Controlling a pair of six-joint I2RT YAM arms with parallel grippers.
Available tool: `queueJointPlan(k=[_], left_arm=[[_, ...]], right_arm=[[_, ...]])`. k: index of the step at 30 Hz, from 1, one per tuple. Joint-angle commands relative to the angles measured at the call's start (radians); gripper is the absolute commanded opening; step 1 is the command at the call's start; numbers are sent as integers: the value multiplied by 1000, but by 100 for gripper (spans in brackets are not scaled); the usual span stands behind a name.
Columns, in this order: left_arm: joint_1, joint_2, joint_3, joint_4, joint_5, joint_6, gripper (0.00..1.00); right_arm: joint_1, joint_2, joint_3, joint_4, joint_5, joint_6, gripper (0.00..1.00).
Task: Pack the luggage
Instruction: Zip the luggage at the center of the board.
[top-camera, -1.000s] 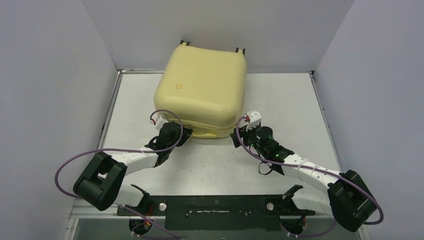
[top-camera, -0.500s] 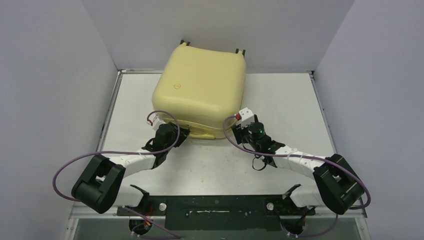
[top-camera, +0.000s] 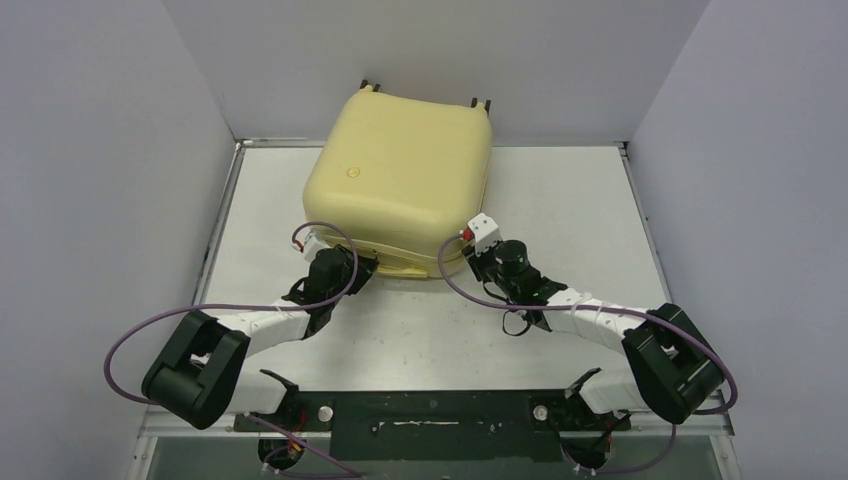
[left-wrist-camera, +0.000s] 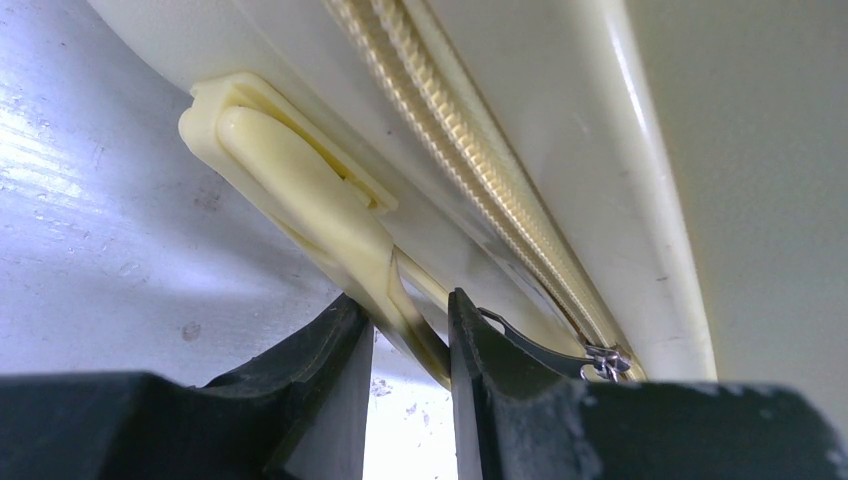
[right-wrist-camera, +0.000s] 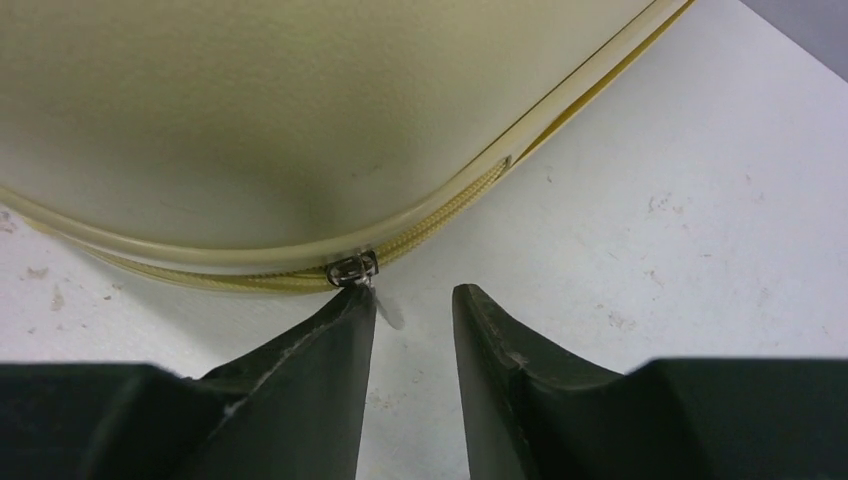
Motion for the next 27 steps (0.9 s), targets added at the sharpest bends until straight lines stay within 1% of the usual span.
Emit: queueJointPlan(k=[1, 5, 9, 10, 19, 24, 27], left_arm=[[33, 13, -38, -109, -91, 144, 0], [33, 12, -38, -109, -87, 145, 0], [33, 15, -40, -103, -79, 145, 0], [33, 17, -40, -100, -77, 145, 0], [33, 40, -35, -69, -49, 142, 0], [32, 39, -42, -56, -40, 144, 0], [33, 46, -44, -45, -37, 137, 0]], right_arm=[[3, 22, 56, 73, -53, -19, 29], [3, 10, 51, 75, -73, -15, 13], [3, -10, 52, 45, -112, -10, 1], [3, -16, 52, 39, -121, -3, 0], [10, -80, 19, 29, -214, 90, 0], [75, -173, -18, -15, -200, 90, 0], [110, -191, -14, -55, -188, 92, 0]])
